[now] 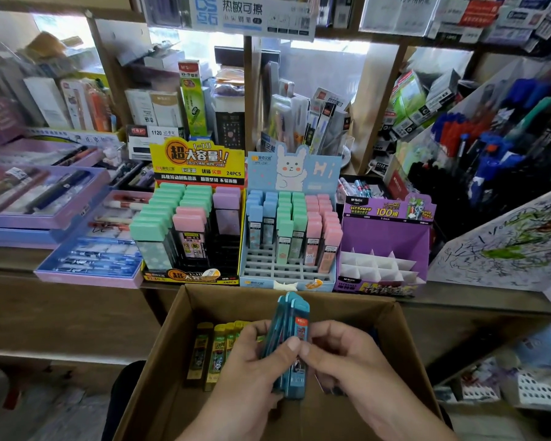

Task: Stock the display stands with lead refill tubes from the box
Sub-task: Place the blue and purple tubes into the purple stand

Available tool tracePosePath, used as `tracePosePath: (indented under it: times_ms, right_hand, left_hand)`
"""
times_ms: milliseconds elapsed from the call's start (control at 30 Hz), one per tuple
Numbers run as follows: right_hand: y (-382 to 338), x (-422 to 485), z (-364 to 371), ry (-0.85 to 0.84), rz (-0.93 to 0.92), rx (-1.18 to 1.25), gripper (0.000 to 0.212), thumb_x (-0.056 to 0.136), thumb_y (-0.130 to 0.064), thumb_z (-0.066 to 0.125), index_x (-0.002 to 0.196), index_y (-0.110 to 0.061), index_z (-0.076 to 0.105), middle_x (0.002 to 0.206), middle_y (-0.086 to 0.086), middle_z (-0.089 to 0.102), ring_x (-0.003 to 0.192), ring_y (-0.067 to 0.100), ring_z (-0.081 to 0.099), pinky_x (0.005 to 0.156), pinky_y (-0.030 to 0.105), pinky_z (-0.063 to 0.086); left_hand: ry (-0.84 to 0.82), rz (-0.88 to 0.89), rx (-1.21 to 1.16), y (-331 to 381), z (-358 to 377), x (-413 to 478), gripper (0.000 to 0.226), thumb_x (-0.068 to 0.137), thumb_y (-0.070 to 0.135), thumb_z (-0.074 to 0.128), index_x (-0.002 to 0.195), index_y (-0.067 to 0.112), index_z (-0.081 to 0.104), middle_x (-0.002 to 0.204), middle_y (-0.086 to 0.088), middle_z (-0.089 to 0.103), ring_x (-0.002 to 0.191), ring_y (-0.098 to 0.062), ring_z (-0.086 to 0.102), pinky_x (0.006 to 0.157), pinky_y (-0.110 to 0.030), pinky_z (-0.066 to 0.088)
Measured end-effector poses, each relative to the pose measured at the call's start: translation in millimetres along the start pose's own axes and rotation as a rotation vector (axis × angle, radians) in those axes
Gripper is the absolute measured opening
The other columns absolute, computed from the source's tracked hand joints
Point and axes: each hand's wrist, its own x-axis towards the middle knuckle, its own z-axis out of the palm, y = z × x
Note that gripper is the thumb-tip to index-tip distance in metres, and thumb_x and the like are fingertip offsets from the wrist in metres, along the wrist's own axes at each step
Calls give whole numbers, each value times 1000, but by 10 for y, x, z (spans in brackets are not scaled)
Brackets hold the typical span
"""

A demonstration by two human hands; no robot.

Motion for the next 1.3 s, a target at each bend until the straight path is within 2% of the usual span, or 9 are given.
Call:
tracePosePath:
  times_ms: [133, 267, 400, 533, 633, 767, 900, 1100, 1300]
  right_hand:
    - [-21, -37, 23, 20, -107, -17, 35, 70, -23, 86, 102, -11, 80, 97, 9, 79, 76, 15, 73, 62, 19, 56]
    - [2, -22, 15, 70, -144, -5, 34, 65, -24, 88, 97, -17, 82, 96, 6, 81, 92, 19, 78, 72, 26, 62]
    - [76, 45, -28, 131, -116, -13, 24, 71, -27, 89, 93, -27, 82, 98, 2, 81, 90, 15, 78, 77, 33, 63]
    - [66, 88, -169, 225, -177, 21, 22, 72, -30, 84, 93, -27, 80, 86, 8, 78, 60, 12, 63, 53, 21, 51]
    - [-43, 118, -362, 317, -282, 52, 22, 70, -31, 82, 91, -25, 79, 80, 8, 75, 60, 13, 62, 55, 21, 53]
    - [-283, 193, -629, 436, -437, 62, 14, 80, -22, 79, 93, -26, 79, 88, 6, 78, 68, 12, 69, 59, 21, 58]
    - [-498, 350, -835, 524, -552, -56, 10, 91, -18, 76, 95, -27, 77, 90, 4, 79, 80, 16, 76, 69, 24, 62]
    - [-682, 643, -927, 535, -670, -151, 11, 93, -10, 74, 95, -21, 74, 85, 4, 79, 79, 20, 77, 73, 28, 64]
    - [-678, 832, -873, 500, -697, -212, 12, 94, -4, 72, 94, -16, 73, 83, 1, 78, 78, 18, 78, 71, 23, 62]
  left_hand:
    - [0, -7, -8, -35, -18, 9, 46, 71, 23, 79, 114, 14, 66, 99, -9, 78, 93, -27, 76, 75, -42, 62]
    - [6, -12, -23, -61, -30, 24, 42, 68, 25, 79, 107, 17, 68, 93, -7, 79, 88, -27, 77, 69, -39, 62]
    - [-15, -24, -66, -56, -49, 28, 43, 68, 20, 79, 109, 12, 68, 96, -12, 79, 87, -30, 77, 64, -38, 62]
    - [36, 26, -129, -47, -88, 41, 41, 68, 17, 77, 107, 9, 67, 96, -15, 79, 87, -31, 77, 66, -42, 64]
    - [39, 34, -197, -29, -111, 55, 43, 74, 13, 73, 116, 7, 63, 104, -21, 76, 96, -37, 75, 75, -48, 63]
    - [43, 39, -225, -43, -125, 79, 44, 74, 14, 71, 116, 6, 62, 102, -23, 76, 93, -39, 75, 66, -43, 64]
    - [41, 39, -219, -58, -113, 80, 45, 72, 14, 72, 116, 8, 62, 101, -23, 76, 92, -38, 76, 64, -42, 63]
    - [35, 13, -224, -62, -118, 67, 47, 71, 12, 72, 117, 9, 61, 100, -22, 77, 91, -38, 76, 61, -40, 63]
    - [41, 4, -215, -56, -138, 68, 47, 72, 11, 72, 118, 9, 62, 100, -21, 77, 91, -38, 76, 61, -41, 63]
